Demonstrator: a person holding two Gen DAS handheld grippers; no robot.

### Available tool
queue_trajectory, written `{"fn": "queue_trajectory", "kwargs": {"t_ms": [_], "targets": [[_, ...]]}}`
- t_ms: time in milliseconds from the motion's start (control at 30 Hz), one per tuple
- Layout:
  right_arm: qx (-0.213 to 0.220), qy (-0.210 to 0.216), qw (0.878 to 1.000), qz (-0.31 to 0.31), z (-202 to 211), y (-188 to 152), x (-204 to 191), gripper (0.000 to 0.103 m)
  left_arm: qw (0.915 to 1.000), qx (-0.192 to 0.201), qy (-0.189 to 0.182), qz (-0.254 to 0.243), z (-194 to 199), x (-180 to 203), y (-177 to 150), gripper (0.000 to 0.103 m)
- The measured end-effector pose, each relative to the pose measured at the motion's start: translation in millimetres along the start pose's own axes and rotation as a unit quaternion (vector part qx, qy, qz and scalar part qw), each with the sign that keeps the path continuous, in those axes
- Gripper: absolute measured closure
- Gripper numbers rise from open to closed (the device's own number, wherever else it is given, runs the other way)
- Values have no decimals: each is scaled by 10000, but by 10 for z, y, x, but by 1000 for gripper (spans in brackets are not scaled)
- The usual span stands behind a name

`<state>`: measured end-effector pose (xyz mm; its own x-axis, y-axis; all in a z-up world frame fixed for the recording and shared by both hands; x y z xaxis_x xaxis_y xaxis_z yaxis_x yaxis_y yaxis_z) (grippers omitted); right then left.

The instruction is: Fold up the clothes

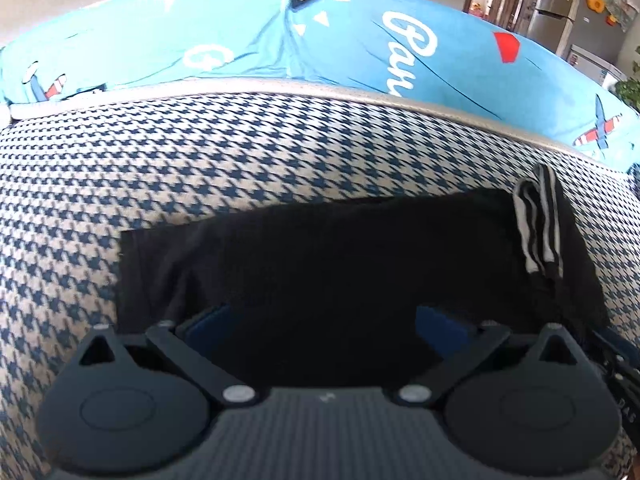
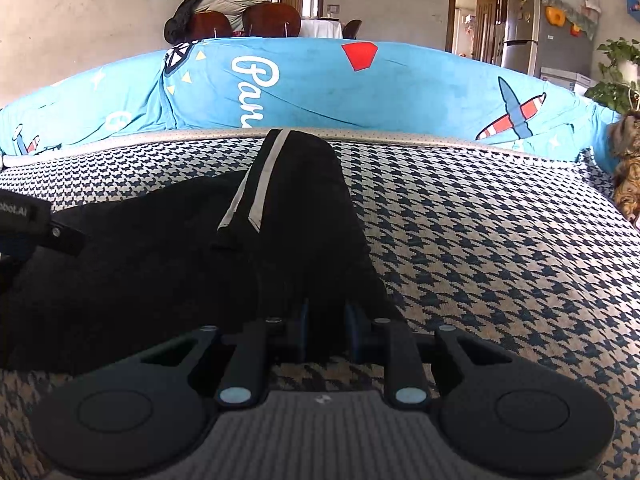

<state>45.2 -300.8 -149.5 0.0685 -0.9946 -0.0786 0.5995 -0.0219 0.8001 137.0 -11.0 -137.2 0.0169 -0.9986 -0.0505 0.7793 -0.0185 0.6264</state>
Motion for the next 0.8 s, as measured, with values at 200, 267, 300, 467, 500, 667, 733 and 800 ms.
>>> {"fn": "queue_trajectory", "kwargs": {"t_ms": [200,267,300,467,500,667,733,800], "targets": [[144,36,9995,-274,83,38,41,81,9997,29,129,214,19,-278,2,0],[272,37,9991,-339,133,72,51,81,9995,28,177,272,17,-356,-1,0],[360,34,9987,-368,161,97,58,81,9993,27,200,300,17,-394,-2,0],[683,18,9971,-323,213,203,23,80,9989,27,291,362,9,-534,-4,0],[689,-7,9972,-277,192,212,5,80,9988,39,309,368,12,-547,-8,0],[18,28,9995,-320,-72,124,-44,77,9984,59,367,425,23,-640,-7,0],[1,-45,9999,-160,-91,120,-92,75,9982,37,388,463,16,-684,-8,0],[-30,-70,10000,-41,-103,117,-131,72,9979,20,418,492,4,-732,-11,0]]}}
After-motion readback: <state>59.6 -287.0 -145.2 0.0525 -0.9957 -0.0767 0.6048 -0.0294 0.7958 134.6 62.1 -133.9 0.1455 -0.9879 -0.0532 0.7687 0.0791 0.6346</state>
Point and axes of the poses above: each gripper's, at about its wrist camera, not at the fingertips, and z roughly against the way its jaws point, x to its right, y to its top, the point moved 5 cm from there along -z, roughly the way its jaws point, and after that the axes turned 12 degrees about y, right-handed, at the moved point
